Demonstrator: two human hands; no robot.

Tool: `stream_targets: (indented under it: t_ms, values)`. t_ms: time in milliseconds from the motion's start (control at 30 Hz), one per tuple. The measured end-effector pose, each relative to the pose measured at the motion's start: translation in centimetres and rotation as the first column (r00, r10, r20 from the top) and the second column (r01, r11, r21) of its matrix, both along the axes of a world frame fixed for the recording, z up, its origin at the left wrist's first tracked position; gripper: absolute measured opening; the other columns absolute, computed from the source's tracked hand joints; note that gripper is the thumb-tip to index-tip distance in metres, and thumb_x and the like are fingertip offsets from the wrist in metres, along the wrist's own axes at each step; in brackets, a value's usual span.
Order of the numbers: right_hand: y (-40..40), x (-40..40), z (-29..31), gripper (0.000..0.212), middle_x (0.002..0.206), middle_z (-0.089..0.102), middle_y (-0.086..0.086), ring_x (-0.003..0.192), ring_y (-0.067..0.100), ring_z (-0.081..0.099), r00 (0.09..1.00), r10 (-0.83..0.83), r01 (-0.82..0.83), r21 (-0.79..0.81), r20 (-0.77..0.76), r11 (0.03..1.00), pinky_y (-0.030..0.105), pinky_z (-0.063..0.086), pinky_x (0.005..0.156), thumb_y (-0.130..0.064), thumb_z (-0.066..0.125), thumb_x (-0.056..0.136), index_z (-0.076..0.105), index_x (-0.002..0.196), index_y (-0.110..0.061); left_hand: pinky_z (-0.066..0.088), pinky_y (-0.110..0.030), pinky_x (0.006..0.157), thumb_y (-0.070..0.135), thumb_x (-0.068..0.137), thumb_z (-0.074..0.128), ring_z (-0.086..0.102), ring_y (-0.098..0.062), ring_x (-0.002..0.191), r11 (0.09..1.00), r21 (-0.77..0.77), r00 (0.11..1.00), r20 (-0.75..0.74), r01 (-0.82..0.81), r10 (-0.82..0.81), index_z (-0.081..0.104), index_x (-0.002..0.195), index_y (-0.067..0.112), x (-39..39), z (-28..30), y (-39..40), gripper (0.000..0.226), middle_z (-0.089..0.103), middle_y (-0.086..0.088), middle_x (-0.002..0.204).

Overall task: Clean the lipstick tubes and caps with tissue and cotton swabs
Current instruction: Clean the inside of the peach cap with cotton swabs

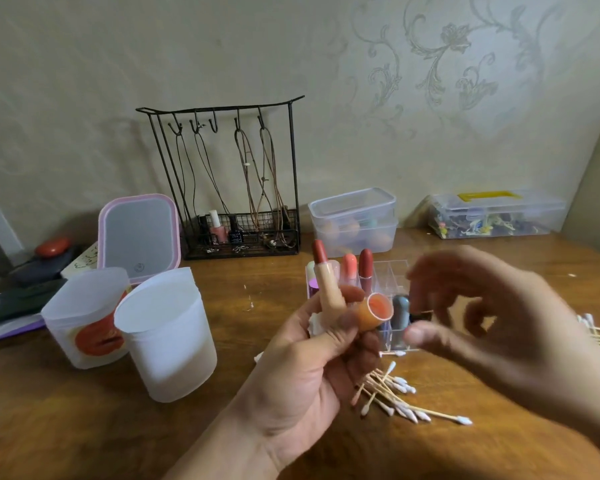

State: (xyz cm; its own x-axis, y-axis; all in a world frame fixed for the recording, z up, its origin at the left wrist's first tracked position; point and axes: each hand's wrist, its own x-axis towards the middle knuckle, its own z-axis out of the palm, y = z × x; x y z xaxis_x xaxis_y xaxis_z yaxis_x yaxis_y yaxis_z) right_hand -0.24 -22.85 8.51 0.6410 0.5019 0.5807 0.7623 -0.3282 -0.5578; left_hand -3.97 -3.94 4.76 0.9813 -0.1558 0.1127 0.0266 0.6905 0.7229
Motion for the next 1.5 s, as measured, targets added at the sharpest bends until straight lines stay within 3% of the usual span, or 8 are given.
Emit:
stream_targets:
  t_ms: [67,167,467,600,733,1133,1333,1500]
  values:
    - [-1.6,0.8,0.7,0.039,0.08,0.065,-0.019,0.065,0.005,0.06,0.988,-0.154,0.14,-0.33,-0.017,0.934,0.012,0.044,0.053,-0.071,0.071,0.063,0.061,0.086,-0.041,0.054,-0.026,0.058,0.001,0.071,0.068,0.059,-0.021,0.068,1.0,-0.026,1.0,0.002,-0.011,0.011,0.072,0.096,0.008,0.1,0.2,0.2,0.026,0.063,-0.017,0.084]
    - [-2.1,2.1,-0.3,0.033,0.09,0.06,-0.033,0.08,-0.004,0.058,0.976,-0.218,0.11,-0.801,-0.026,0.588,0.016,0.048,0.064,-0.07,0.068,0.069,0.054,0.094,-0.054,0.053,-0.025,0.06,0.002,0.074,0.065,0.058,-0.02,0.07,0.999,-0.041,1.0,-0.007,-0.013,0.013,0.07,0.1,0.006,0.1,0.4,0.5,0.027,0.063,-0.018,0.089]
    - [-1.1,3.1,-2.7,0.002,0.091,0.061,-0.021,0.084,0.0,0.056,0.95,-0.184,-0.132,-0.862,-0.251,0.49,0.021,0.052,0.078,-0.045,0.064,0.088,0.063,0.087,-0.043,0.058,-0.025,0.059,0.014,0.078,0.07,0.064,-0.021,0.069,0.998,-0.026,0.991,-0.117,-0.061,0.058,0.073,0.096,-0.001,0.2,0.6,0.4,0.023,0.065,-0.02,0.086]
    - [-3.4,3.1,-0.9,0.006,0.087,0.064,-0.03,0.079,-0.004,0.062,0.975,-0.103,-0.079,-0.744,-0.195,0.664,0.015,0.05,0.07,-0.044,0.056,0.091,0.052,0.087,-0.047,0.059,-0.025,0.059,0.004,0.071,0.064,0.066,-0.024,0.071,0.998,-0.031,0.984,-0.17,-0.057,0.051,0.075,0.087,0.001,0.3,0.7,0.5,0.02,0.067,-0.022,0.088]
    - [-2.8,2.3,0.8,0.008,0.069,0.067,-0.013,0.06,0.007,0.063,0.986,0.033,-0.068,-0.21,-0.164,0.975,0.014,0.046,0.05,-0.041,0.059,0.084,0.062,0.08,-0.035,0.051,-0.021,0.053,0.004,0.071,0.065,0.063,-0.021,0.069,0.997,0.049,0.981,-0.181,-0.054,0.062,0.076,0.088,0.005,0.5,0.4,0.5,0.02,0.065,-0.019,0.086]
    - [-1.1,2.0,-1.3,0.015,0.064,0.059,-0.008,0.055,0.009,0.053,0.95,-0.041,0.13,-0.273,0.309,0.953,0.027,0.045,0.049,-0.018,0.062,0.087,0.072,0.075,-0.016,0.049,-0.02,0.047,0.016,0.075,0.069,0.056,-0.013,0.06,0.927,0.332,0.961,-0.146,-0.177,0.236,0.069,0.108,0.002,0.9,-0.3,0.5,0.036,0.064,-0.017,0.086]
    - [-0.7,1.1,-1.5,0.031,0.059,0.054,-0.003,0.053,0.015,0.049,0.958,0.021,0.092,-0.378,0.286,0.921,0.031,0.041,0.048,-0.027,0.053,0.092,0.066,0.068,-0.012,0.052,-0.02,0.05,0.011,0.067,0.07,0.057,-0.015,0.058,0.917,0.335,0.953,-0.132,-0.217,0.274,0.069,0.098,0.006,0.7,-0.3,0.5,0.032,0.066,-0.014,0.078]
    - [-0.2,0.8,-1.8,0.029,0.054,0.053,0.003,0.047,0.018,0.046,0.948,-0.035,0.117,-0.242,0.318,0.963,0.034,0.04,0.045,-0.02,0.056,0.091,0.066,0.068,-0.007,0.051,-0.019,0.048,0.013,0.069,0.068,0.056,-0.013,0.055,0.914,0.346,0.956,-0.121,-0.212,0.267,0.069,0.095,0.007,0.7,-0.3,0.2,0.027,0.064,-0.014,0.072]
